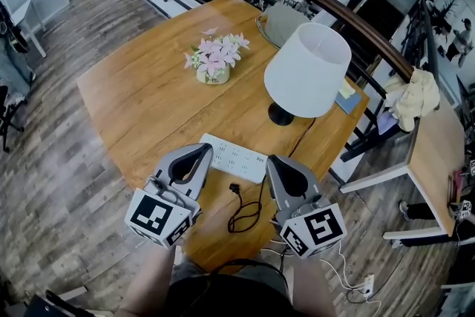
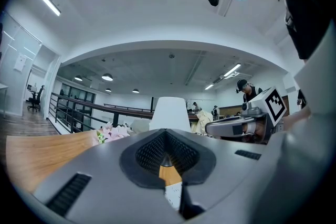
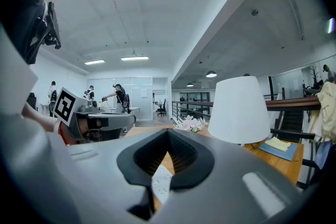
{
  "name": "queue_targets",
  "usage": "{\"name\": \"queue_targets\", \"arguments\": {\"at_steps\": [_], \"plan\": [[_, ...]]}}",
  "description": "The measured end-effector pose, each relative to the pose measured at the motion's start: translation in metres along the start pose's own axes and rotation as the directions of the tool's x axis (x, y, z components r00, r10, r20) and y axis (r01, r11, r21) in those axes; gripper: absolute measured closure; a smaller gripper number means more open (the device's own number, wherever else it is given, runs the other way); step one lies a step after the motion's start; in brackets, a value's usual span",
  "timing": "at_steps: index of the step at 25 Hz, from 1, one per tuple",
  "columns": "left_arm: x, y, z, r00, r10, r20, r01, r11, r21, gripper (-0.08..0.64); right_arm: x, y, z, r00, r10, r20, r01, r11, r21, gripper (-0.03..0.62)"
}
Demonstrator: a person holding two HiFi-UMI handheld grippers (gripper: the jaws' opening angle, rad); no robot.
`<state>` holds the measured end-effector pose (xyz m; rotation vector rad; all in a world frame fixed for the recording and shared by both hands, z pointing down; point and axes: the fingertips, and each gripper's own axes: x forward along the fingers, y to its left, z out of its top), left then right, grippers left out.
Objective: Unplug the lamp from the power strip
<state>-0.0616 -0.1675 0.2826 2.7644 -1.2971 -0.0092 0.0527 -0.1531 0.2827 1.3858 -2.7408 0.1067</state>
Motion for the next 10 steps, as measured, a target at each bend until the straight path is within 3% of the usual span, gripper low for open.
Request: {"name": "queue_targets", "arguments": {"at_steps": [10], "plan": [[0.0016,-0.002,-0.0024,1.0,-0.017,-0.003,0.017,1.0,-0.005,0.565,-0.0032,0.0005,-0.0047,1.0,-0.017,-0.006,0.017,1.0,0.004,0.584]]}}
